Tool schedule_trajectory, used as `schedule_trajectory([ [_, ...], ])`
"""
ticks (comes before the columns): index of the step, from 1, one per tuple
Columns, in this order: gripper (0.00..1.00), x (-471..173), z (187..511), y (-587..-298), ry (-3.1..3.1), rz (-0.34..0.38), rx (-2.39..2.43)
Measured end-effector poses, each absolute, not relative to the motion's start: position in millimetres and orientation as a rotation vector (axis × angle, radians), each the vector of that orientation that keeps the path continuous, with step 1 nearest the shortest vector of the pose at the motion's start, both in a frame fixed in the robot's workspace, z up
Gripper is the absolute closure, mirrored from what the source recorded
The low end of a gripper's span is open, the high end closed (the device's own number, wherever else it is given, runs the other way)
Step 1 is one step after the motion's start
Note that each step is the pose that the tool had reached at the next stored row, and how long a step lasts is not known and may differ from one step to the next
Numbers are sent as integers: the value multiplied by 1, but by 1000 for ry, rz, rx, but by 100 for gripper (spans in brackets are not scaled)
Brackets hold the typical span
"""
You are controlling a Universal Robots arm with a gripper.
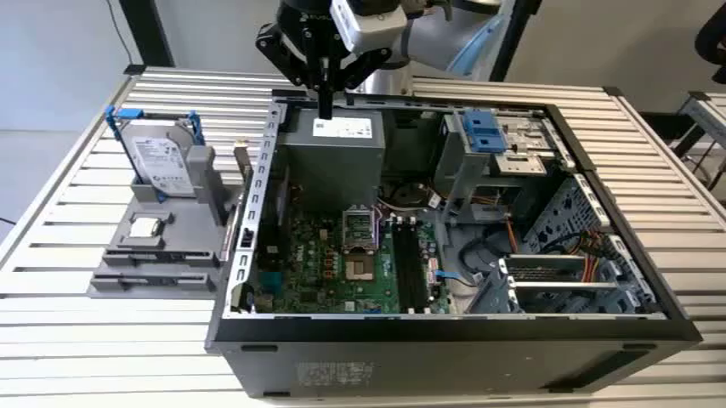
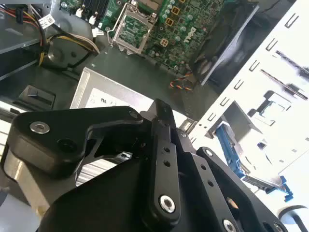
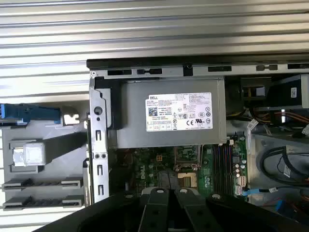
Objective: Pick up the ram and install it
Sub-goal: 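Reach for the ram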
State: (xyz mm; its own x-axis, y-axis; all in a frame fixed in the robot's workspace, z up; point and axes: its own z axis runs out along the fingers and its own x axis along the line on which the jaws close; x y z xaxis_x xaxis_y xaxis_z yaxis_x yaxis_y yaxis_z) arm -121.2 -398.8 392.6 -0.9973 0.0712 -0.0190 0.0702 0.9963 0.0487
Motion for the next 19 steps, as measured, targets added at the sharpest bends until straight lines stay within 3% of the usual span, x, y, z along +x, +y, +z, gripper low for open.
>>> schedule_trajectory([
  [19,100,-121,394,-399,3118,75,110],
])
